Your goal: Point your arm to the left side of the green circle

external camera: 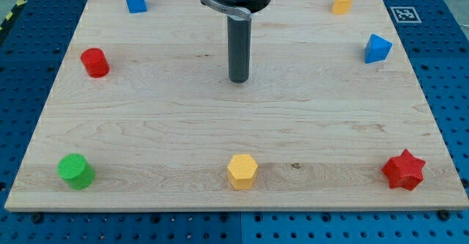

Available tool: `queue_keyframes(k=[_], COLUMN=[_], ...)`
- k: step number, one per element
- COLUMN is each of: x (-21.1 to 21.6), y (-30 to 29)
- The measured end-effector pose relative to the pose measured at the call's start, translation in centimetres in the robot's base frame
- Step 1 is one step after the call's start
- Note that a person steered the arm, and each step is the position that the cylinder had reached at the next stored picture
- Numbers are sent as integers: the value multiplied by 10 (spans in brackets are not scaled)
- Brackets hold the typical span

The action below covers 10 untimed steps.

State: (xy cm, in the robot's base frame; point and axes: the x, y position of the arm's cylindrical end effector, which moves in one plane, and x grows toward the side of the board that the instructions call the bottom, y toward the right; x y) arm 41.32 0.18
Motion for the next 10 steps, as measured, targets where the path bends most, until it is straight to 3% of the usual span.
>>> queue_keyframes(k=[2,3,5,7,9,10], x=[24,51,67,96,162,162], y=[-6,-44,-179,-270,-274,-274])
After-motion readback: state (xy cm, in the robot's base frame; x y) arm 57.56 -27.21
